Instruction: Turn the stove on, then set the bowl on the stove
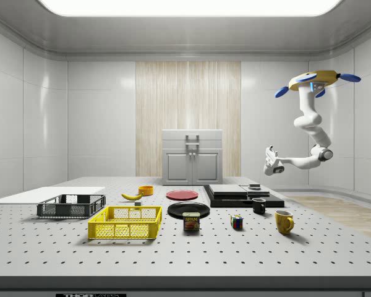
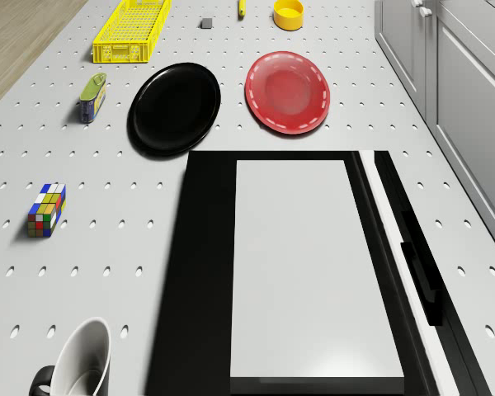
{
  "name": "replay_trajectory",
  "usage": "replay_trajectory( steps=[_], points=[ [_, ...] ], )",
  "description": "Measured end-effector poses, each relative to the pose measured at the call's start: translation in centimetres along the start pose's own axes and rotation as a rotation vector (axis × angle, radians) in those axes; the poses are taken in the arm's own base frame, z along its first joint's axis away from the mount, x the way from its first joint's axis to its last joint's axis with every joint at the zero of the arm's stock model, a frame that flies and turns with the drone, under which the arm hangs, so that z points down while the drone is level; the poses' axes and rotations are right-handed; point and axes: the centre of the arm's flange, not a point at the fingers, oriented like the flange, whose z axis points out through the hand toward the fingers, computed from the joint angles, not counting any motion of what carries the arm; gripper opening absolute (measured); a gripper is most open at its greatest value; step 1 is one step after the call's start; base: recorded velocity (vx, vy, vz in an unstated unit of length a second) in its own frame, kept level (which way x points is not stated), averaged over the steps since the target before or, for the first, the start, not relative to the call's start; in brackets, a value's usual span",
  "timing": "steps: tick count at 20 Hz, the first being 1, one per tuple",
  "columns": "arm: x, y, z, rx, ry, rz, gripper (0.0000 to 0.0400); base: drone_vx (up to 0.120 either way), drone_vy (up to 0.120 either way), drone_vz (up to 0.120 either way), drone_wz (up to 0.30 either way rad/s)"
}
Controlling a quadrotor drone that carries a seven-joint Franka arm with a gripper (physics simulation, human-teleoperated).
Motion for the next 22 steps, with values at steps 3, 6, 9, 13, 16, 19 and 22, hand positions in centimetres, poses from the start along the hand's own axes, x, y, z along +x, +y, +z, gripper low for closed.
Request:
replay_trajectory(
  steps=[3, 6, 9, 13, 16, 19, 22],
  points=[
    [-2.7, -2.6, 0.8, -0.274, 0.274, -0.008, 0.04, 0.12, -0.12, 0.0, 0.0],
    [-5.5, -5.3, 3.7, -0.625, 0.624, -0.019, 0.04, 0.053, -0.053, -0.093, 0.0],
    [-7.0, -6.7, 8.2, -0.983, 0.981, -0.029, 0.04, 0.0, 0.0, -0.12, 0.0],
    [-6.8, -6.4, 13.2, -1.342, 1.338, -0.041, 0.04, 0.0, 0.0, -0.12, 0.0],
    [-6.2, -5.7, 15.2, -1.504, 1.5, -0.049, 0.04, 0.0, 0.0, -0.12, 0.0],
    [-5.7, -5.1, 16.4, -1.601, 1.599, -0.055, 0.04, 0.013, 0.0, -0.12, 0.0],
    [-5.4, -4.7, 17.0, -1.658, 1.657, -0.06, 0.04, 0.12, 0.0, -0.12, 0.0]
  ],
)
